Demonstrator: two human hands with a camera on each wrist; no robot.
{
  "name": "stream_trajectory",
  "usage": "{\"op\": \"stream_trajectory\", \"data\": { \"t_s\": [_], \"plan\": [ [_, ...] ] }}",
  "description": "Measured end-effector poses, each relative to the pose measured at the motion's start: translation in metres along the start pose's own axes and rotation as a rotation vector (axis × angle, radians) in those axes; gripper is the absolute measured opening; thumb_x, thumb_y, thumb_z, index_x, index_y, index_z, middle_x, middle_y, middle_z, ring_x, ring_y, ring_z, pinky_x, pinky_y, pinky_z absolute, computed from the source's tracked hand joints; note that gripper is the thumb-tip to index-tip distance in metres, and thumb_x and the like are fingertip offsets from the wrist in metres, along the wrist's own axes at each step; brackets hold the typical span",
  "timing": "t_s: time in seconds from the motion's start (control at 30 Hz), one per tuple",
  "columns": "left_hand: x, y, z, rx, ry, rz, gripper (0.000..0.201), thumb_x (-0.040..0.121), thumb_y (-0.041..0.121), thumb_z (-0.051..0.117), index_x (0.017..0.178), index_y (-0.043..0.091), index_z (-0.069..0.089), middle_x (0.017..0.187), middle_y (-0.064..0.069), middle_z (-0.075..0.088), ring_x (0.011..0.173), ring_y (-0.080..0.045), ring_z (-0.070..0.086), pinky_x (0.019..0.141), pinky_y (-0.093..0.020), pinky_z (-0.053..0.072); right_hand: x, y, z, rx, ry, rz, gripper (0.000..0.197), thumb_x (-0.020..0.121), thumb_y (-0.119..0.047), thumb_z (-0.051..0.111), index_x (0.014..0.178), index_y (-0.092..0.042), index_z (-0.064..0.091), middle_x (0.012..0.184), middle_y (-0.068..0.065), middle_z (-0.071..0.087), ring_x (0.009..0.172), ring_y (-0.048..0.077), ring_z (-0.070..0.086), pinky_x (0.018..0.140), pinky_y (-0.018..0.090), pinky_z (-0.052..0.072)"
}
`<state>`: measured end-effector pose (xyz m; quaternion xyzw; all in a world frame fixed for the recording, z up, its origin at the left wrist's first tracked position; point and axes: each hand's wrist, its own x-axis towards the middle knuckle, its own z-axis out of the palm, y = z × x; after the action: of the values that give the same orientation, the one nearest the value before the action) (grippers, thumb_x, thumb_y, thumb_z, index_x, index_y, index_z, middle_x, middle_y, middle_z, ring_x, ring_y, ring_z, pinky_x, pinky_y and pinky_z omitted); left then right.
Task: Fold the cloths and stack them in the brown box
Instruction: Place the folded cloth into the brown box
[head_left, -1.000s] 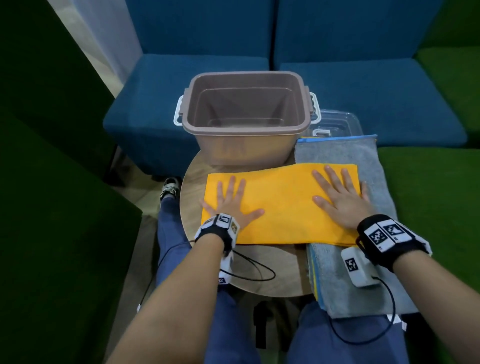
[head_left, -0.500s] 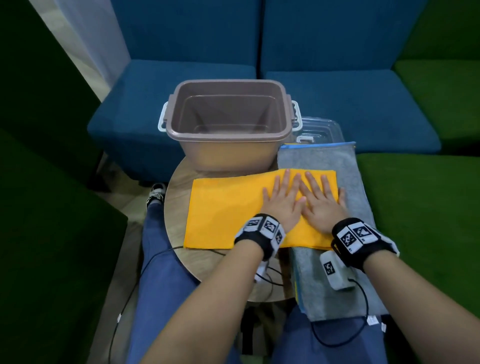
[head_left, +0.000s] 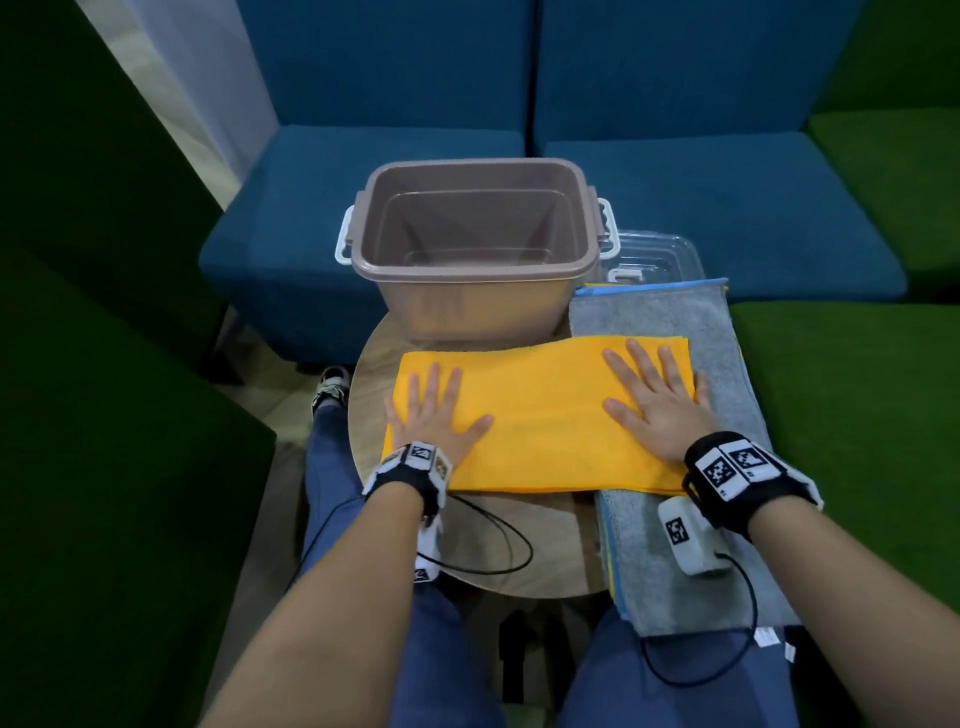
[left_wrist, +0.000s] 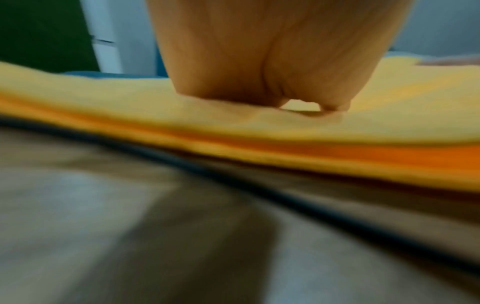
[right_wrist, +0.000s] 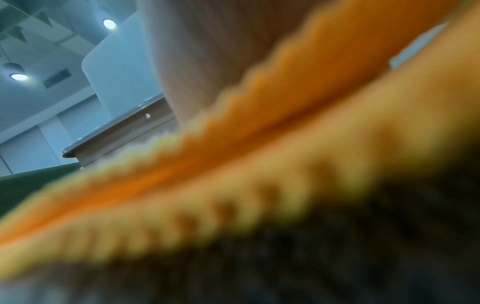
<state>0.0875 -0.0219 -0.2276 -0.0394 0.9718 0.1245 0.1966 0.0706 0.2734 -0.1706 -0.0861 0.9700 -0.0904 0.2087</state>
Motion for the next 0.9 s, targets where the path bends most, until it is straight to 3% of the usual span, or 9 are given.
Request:
{"op": "stream_trajectory", "data": {
  "t_s": [0.1, 0.2, 0.27, 0.33, 0.53, 0.67, 0.73, 0.8, 0.9],
  "plan": [
    [-0.006, -0.029, -0.004, -0.030, 0.015, -0.067, 0.092, 0.081, 0.084, 0.022, 0.150, 0.037, -0.018, 0.156, 0.007, -0.030, 0.145, -0.024, -0.025, 0.115, -0.052, -0.015, -0.004, 0.000, -0.006, 0.004, 0.039, 0.014, 0.064, 0.098, -0.060, 0.028, 0.150, -0.049, -0.007, 0.161, -0.014, -0.018, 0.149, 0.021, -0.014, 0.117, 0.057, -0.004],
    [-0.004, -0.036, -0.004, -0.078, 0.009, -0.099, 0.098, 0.079, 0.084, 0.028, 0.150, 0.035, -0.019, 0.156, 0.003, -0.030, 0.145, -0.024, -0.026, 0.117, -0.049, -0.013, -0.015, -0.004, -0.008, 0.125, 0.263, 0.256, 0.073, 0.094, -0.049, 0.053, 0.154, -0.035, 0.015, 0.161, 0.008, 0.013, 0.145, 0.032, 0.020, 0.113, 0.052, 0.023],
    [-0.003, -0.034, -0.003, -0.072, 0.033, -0.102, 0.099, 0.079, 0.084, 0.029, 0.151, 0.034, -0.018, 0.157, 0.001, -0.029, 0.145, -0.026, -0.024, 0.117, -0.049, -0.011, -0.023, -0.006, -0.004, 0.330, 0.395, 0.461, 0.072, 0.087, -0.040, 0.065, 0.146, -0.017, 0.033, 0.141, 0.023, 0.039, 0.129, 0.041, 0.040, 0.103, 0.051, 0.038],
    [-0.004, -0.034, -0.002, -0.061, 0.043, -0.092, 0.100, 0.079, 0.084, 0.030, 0.151, 0.033, -0.018, 0.157, 0.000, -0.028, 0.145, -0.027, -0.023, 0.117, -0.050, -0.011, -0.026, -0.006, 0.002, 0.490, 0.380, 0.520, 0.064, 0.086, -0.034, 0.070, 0.135, -0.004, 0.042, 0.128, 0.027, 0.050, 0.118, 0.042, 0.049, 0.095, 0.049, 0.044],
    [-0.006, -0.040, -0.001, -0.079, 0.036, -0.070, 0.103, 0.080, 0.082, 0.035, 0.151, 0.030, -0.019, 0.157, 0.000, -0.029, 0.145, -0.025, -0.024, 0.117, -0.048, -0.012, -0.029, -0.039, -0.021, 0.676, 0.461, 0.279, 0.034, 0.093, -0.020, 0.063, 0.120, -0.001, 0.056, 0.112, 0.019, 0.062, 0.105, 0.036, 0.057, 0.085, 0.042, 0.044],
    [-0.006, -0.043, -0.008, -0.138, 0.004, -0.064, 0.099, 0.086, 0.073, 0.041, 0.152, 0.024, -0.016, 0.159, 0.002, -0.024, 0.147, -0.022, -0.021, 0.117, -0.044, -0.012, -0.017, -0.086, -0.025, 0.679, 0.409, 0.138, 0.043, 0.098, -0.025, 0.054, 0.134, -0.001, 0.050, 0.123, 0.014, 0.059, 0.115, 0.031, 0.053, 0.091, 0.036, 0.041],
    [-0.006, -0.050, -0.013, -0.284, 0.039, -0.066, 0.082, 0.097, 0.052, 0.042, 0.154, 0.022, -0.009, 0.162, 0.002, -0.012, 0.149, -0.020, -0.012, 0.119, -0.041, -0.007, -0.008, -0.109, -0.016, 0.677, 0.363, 0.092, 0.043, 0.099, -0.025, 0.052, 0.133, 0.001, 0.050, 0.116, 0.015, 0.062, 0.108, 0.031, 0.057, 0.087, 0.036, 0.043],
    [-0.005, -0.064, -0.017, -0.493, 0.068, -0.069, 0.071, 0.101, 0.025, 0.043, 0.154, 0.025, -0.005, 0.163, -0.002, 0.000, 0.150, -0.021, -0.003, 0.121, -0.040, -0.001, -0.001, -0.132, -0.006, 0.680, 0.321, 0.020, 0.029, 0.098, -0.024, 0.054, 0.108, 0.002, 0.058, 0.091, 0.015, 0.063, 0.086, 0.030, 0.059, 0.072, 0.037, 0.045],
    [0.000, -0.086, -0.017, -0.739, -0.001, -0.021, 0.083, 0.096, 0.001, 0.042, 0.151, 0.040, -0.007, 0.159, 0.009, 0.008, 0.148, -0.018, 0.004, 0.122, -0.039, 0.008, 0.006, -0.166, 0.005, 0.642, 0.243, -0.032, 0.021, 0.095, -0.021, 0.057, 0.081, -0.006, 0.053, 0.071, 0.007, 0.055, 0.065, 0.020, 0.052, 0.058, 0.033, 0.036]
  ]
}}
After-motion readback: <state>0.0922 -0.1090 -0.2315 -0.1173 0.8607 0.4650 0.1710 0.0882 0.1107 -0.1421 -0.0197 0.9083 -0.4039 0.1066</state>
